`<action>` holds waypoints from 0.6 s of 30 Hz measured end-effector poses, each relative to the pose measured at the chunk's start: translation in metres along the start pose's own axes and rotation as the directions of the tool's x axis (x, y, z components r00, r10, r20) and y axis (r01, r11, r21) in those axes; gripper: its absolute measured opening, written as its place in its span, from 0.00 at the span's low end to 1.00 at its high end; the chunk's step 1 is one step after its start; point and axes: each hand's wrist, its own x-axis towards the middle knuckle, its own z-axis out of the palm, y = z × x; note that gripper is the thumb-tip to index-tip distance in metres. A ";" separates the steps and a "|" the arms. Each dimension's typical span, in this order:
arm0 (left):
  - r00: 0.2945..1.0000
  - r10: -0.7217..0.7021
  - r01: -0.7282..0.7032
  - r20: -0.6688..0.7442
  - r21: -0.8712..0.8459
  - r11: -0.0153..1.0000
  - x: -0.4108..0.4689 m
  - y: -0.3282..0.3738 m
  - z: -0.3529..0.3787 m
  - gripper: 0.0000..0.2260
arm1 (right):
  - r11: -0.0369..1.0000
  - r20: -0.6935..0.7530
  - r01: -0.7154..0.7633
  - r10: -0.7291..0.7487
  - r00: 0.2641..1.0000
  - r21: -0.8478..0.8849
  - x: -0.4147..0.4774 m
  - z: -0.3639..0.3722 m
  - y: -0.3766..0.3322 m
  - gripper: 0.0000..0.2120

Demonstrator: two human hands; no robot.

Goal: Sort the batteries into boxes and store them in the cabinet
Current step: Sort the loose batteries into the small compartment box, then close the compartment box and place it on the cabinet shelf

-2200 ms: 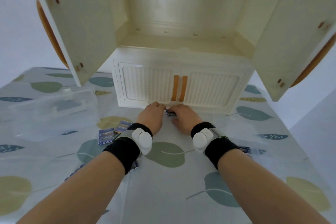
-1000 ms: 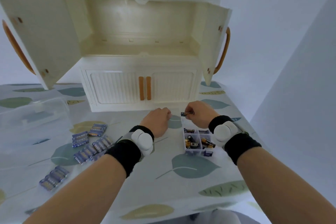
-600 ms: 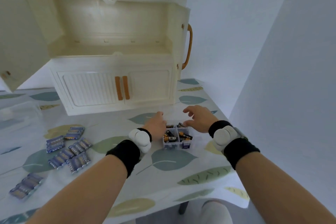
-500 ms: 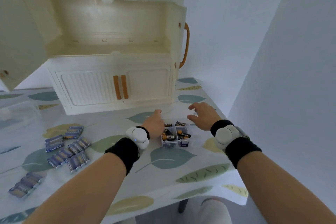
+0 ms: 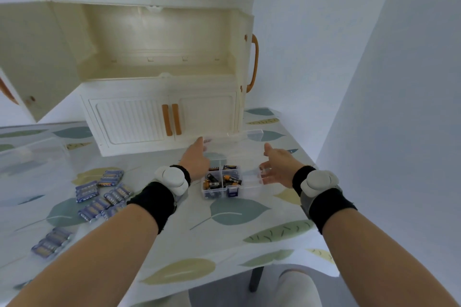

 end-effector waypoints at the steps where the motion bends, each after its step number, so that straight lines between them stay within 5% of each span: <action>1: 1.000 -0.003 0.003 -0.016 0.012 1.000 -0.003 -0.003 -0.008 0.29 | 0.998 0.018 -0.013 0.012 1.000 0.057 -0.001 0.005 0.001 0.23; 9: 0.999 -0.034 0.029 0.029 0.146 0.989 -0.027 -0.028 -0.035 0.27 | 0.975 0.029 -0.034 0.028 0.999 0.220 0.000 0.011 0.009 0.26; 13: 0.998 0.067 -0.062 -0.017 0.204 0.977 -0.042 -0.022 -0.025 0.12 | 0.996 0.077 0.089 -0.087 0.993 -0.026 -0.004 0.019 0.014 0.32; 18: 0.974 0.214 -0.226 0.075 0.385 0.895 -0.054 -0.021 -0.002 0.21 | 0.858 0.102 0.312 -0.297 0.949 -0.408 -0.007 0.032 0.029 0.37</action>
